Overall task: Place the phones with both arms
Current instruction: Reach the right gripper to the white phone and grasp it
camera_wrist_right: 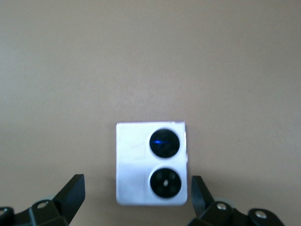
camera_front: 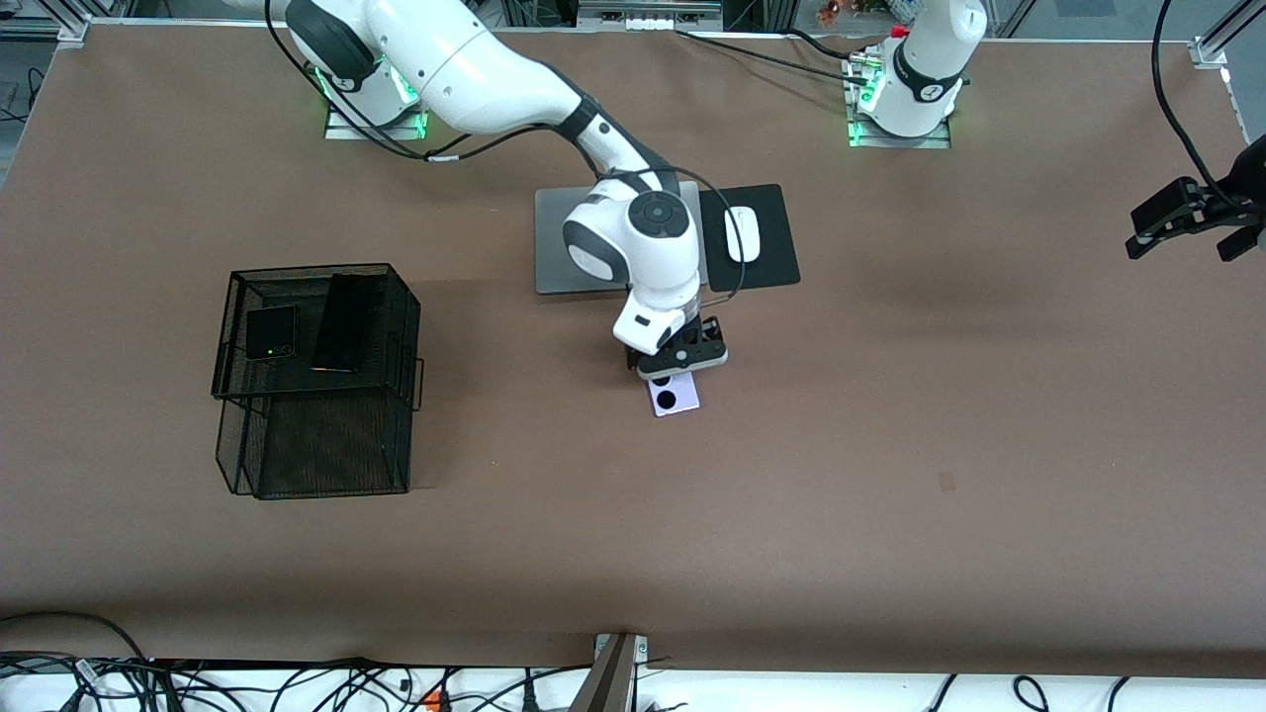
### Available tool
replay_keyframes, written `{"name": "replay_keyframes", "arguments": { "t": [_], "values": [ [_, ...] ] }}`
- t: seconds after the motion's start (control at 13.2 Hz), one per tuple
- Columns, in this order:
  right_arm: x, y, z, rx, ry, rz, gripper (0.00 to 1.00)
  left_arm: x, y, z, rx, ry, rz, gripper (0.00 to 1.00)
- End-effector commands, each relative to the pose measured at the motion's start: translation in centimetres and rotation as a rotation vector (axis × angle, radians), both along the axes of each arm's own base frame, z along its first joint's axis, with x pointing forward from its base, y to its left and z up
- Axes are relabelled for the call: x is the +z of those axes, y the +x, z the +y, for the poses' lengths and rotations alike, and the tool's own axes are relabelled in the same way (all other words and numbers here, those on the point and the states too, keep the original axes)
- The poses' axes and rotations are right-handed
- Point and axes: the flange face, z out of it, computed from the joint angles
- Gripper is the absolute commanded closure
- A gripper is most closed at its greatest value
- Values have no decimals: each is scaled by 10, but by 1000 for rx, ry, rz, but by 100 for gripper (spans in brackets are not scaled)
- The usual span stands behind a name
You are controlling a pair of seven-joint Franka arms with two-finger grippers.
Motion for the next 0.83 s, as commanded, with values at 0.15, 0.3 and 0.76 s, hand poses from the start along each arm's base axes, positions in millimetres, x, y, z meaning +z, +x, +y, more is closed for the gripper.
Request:
{"name": "replay_keyframes", "arguments": {
  "t": [0.15,0.3,0.76],
  "values": [
    [-14,18,-6,3,37,-54,0,6,-1,3,11,-14,-5,0],
    [-20,18,-6,1,43,-53,0,6,-1,3,11,-14,-5,0],
    [-44,5,-1,16,21,-28,0,6,-1,3,11,-14,-1,0]
  ]
}}
